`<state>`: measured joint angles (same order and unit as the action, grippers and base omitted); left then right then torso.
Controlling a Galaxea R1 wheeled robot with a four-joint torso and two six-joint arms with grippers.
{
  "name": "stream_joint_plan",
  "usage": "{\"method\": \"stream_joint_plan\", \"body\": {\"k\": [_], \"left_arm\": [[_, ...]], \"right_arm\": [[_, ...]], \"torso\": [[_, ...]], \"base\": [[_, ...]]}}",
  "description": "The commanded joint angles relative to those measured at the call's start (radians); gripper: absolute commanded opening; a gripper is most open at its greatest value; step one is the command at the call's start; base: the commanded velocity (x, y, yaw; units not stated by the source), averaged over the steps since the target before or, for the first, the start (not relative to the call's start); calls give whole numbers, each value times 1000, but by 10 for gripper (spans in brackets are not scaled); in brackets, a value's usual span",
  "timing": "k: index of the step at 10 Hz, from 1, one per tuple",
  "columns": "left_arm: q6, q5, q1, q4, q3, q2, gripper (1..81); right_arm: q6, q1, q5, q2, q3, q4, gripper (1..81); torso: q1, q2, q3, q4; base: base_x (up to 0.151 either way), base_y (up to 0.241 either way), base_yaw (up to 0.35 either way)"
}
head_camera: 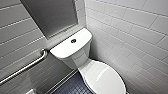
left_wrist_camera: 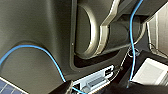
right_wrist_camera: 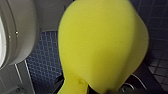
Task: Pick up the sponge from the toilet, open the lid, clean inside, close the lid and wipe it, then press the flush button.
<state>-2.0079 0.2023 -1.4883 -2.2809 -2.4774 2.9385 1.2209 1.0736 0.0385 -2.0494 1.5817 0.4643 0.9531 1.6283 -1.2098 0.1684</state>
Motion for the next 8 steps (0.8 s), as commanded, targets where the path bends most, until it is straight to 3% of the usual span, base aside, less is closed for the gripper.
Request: {"method": "stream_joint_plan", "body": {"k": [1, 8], "left_arm": [[9, -14, -28, -14, 5, -11, 811], [9, -14, -28, -12, 5, -11, 811]], "right_arm": [[-9, 76, 162, 68, -8, 10, 10], [-17, 56, 184, 79, -57, 56, 10]], "torso": [[0, 0, 0, 0], [0, 0, 0, 0]], "base": [[0, 0, 0], [0, 0, 0]]}}
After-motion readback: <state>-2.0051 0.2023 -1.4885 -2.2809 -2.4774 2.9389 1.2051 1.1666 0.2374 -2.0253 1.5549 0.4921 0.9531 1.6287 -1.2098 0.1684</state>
